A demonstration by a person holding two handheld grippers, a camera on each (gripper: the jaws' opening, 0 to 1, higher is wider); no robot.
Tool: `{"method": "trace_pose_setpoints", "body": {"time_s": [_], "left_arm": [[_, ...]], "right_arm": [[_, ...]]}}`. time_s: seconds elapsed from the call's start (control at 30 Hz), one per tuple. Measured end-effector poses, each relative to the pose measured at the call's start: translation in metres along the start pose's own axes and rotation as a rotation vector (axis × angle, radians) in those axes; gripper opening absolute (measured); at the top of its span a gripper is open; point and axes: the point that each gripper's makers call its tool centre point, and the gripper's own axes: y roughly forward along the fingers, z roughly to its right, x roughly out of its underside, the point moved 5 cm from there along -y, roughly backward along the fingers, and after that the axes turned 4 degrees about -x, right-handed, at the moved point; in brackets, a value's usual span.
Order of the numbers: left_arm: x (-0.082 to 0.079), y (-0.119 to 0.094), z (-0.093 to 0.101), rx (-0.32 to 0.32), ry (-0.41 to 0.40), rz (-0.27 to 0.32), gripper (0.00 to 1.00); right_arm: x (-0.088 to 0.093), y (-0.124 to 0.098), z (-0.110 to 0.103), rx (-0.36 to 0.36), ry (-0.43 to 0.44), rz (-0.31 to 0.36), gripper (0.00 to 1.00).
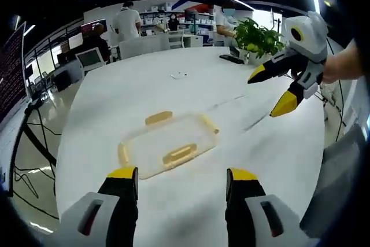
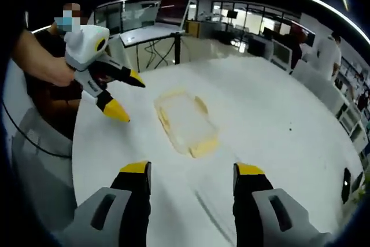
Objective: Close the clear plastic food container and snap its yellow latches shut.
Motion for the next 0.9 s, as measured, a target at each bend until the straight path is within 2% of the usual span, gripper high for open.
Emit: {"method": "trace_pose_setpoints", "body": {"time_s": [0.37, 0.6, 0.9], "left_arm": [[-0.009, 0.012, -0.016, 0.019, 0.077, -0.017, 0.56], [-0.011, 0.018, -0.018, 0.046, 0.12, -0.038, 0.57], [-0.021, 0.026, -0.028, 0.094, 0.263, -0.072, 0.57]], "right_arm": [[-0.005, 0.014, 0.01, -0.016, -0.03, -0.013, 0.53], [-0.005, 0.018, 0.016, -0.024, -0.042, -0.023, 0.53], [-0.007, 0.027, 0.023, -0.047, -0.066, -0.037, 0.53]]}}
